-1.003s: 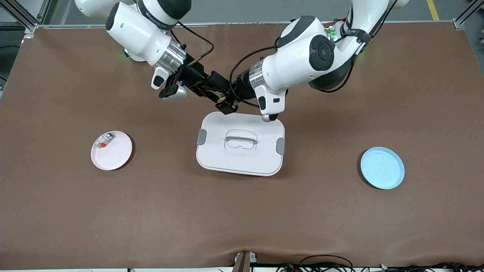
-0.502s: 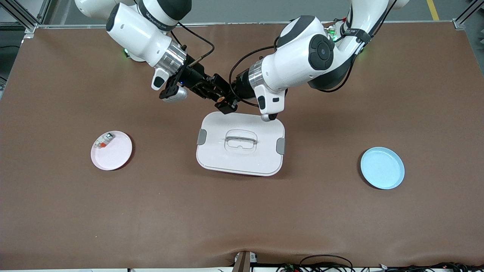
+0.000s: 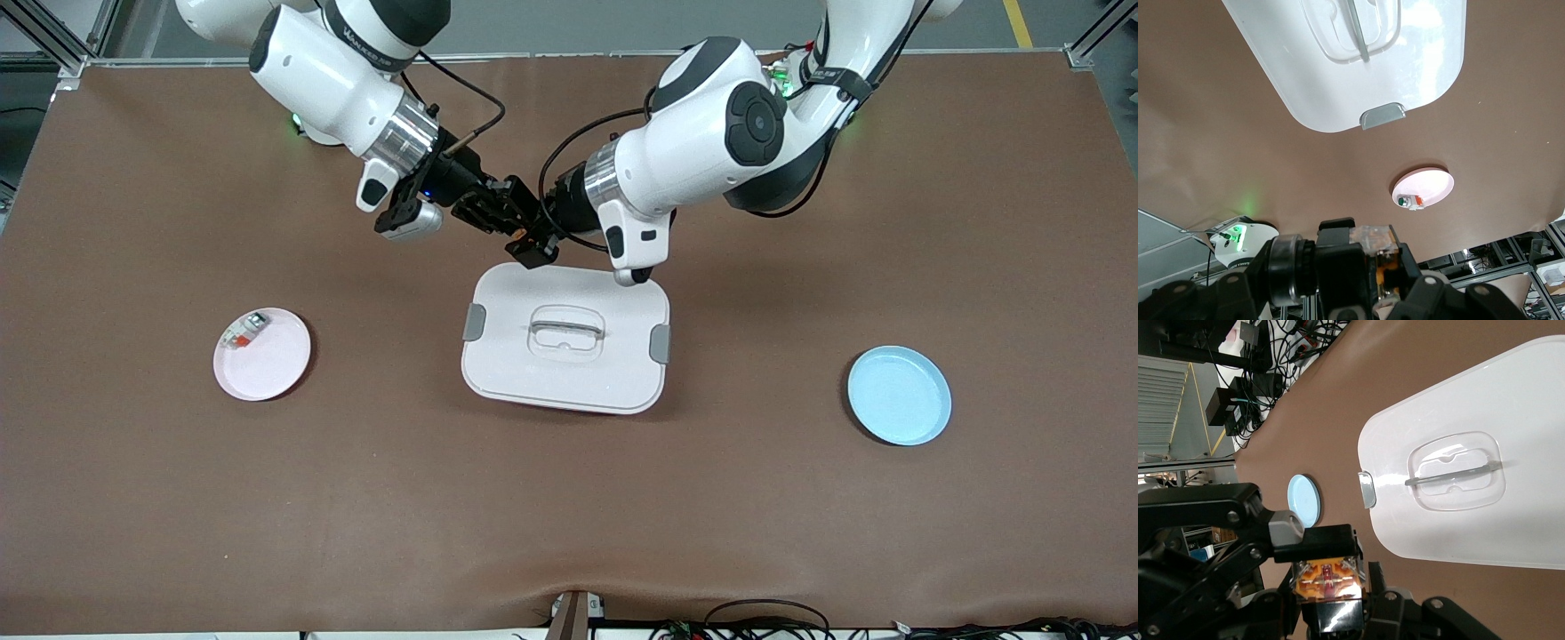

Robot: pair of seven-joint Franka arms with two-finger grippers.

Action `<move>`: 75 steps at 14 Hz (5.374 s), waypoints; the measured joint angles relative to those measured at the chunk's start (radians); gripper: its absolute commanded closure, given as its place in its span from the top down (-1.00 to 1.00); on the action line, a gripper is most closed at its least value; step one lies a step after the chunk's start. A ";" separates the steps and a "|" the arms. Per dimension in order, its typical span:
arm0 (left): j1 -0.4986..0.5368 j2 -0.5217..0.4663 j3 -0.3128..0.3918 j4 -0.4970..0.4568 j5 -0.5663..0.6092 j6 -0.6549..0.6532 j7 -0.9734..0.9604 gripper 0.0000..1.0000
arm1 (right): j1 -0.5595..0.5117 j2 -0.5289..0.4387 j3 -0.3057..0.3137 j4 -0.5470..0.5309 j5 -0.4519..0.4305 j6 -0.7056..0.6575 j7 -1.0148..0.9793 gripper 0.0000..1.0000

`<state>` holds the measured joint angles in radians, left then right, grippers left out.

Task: Transfer orange switch to right arm and place
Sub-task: 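Open the left gripper and carry the switch toward the white plate, then lower the switch onto the white plate with the right gripper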

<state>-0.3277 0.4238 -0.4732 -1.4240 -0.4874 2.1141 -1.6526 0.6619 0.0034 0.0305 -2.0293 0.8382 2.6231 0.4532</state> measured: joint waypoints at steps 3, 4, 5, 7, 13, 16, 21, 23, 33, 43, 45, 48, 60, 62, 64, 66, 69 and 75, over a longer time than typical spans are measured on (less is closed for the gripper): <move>0.002 0.000 0.000 0.003 0.000 0.003 0.000 1.00 | 0.000 0.001 -0.001 0.002 0.001 0.000 0.002 -1.00; 0.005 -0.001 0.001 0.009 0.001 0.006 0.001 1.00 | 0.000 0.002 -0.001 0.002 0.001 0.000 0.003 -1.00; 0.010 -0.004 0.003 0.015 0.003 0.007 0.005 1.00 | 0.000 0.003 -0.001 0.002 0.001 0.000 0.003 -1.00; 0.027 -0.018 0.005 0.018 0.027 0.006 0.024 1.00 | 0.000 0.003 -0.007 0.004 0.001 0.002 0.005 -1.00; 0.184 -0.057 0.010 0.026 0.284 0.004 0.157 1.00 | -0.087 0.000 -0.020 0.147 -0.129 -0.351 0.002 -1.00; 0.259 -0.057 0.012 0.026 0.397 -0.038 0.298 1.00 | -0.165 -0.001 -0.025 0.230 -0.255 -0.563 -0.099 -1.00; 0.356 -0.055 0.014 0.022 0.573 -0.135 0.543 1.00 | -0.307 0.000 -0.030 0.237 -0.493 -0.800 -0.518 -1.00; 0.396 -0.056 0.015 0.023 0.593 -0.167 0.623 1.00 | -0.344 0.001 -0.031 0.225 -0.608 -0.819 -0.676 -1.00; 0.589 -0.197 0.016 0.030 0.597 -0.419 1.100 1.00 | -0.481 0.015 -0.030 -0.029 -0.853 -0.493 -1.257 -1.00; 0.437 -0.298 0.231 0.028 0.596 -0.574 1.354 1.00 | -0.640 0.062 -0.030 -0.117 -0.887 -0.381 -1.613 -1.00; 0.380 -0.323 0.297 0.013 0.595 -0.593 1.403 1.00 | -0.657 0.081 -0.030 -0.128 -0.896 -0.352 -1.637 -1.00; 0.314 -0.361 0.384 -0.034 0.558 -0.596 1.432 1.00 | -0.668 0.116 -0.030 -0.183 -0.899 -0.219 -1.704 -1.00; 0.292 -0.464 0.428 -0.163 0.533 -0.564 1.498 1.00 | -0.740 0.253 -0.030 -0.212 -0.962 -0.041 -1.813 -1.00; 0.292 -0.464 0.428 -0.166 0.533 -0.564 1.499 1.00 | -0.742 0.272 -0.030 -0.212 -0.962 -0.034 -1.820 -1.00; 0.292 -0.464 0.428 -0.167 0.533 -0.564 1.511 1.00 | -0.742 0.286 -0.029 -0.213 -0.963 -0.034 -1.834 -1.00; 0.292 -0.464 0.428 -0.167 0.533 -0.564 1.519 1.00 | -0.742 0.302 -0.027 -0.216 -0.963 -0.026 -1.843 -0.99; 0.292 -0.465 0.428 -0.167 0.533 -0.564 1.522 1.00 | -0.742 0.330 -0.025 -0.221 -0.963 -0.010 -1.847 -0.96; 0.293 -0.468 0.429 -0.167 0.533 -0.564 1.532 1.00 | -0.742 0.359 -0.022 -0.250 -0.963 0.033 -1.849 -0.91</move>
<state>-0.0345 -0.0441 -0.0440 -1.5912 0.0455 1.5504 -0.1210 -0.0802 0.3624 0.0083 -2.2796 -0.1246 2.6564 -1.3961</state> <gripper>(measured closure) 0.000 0.568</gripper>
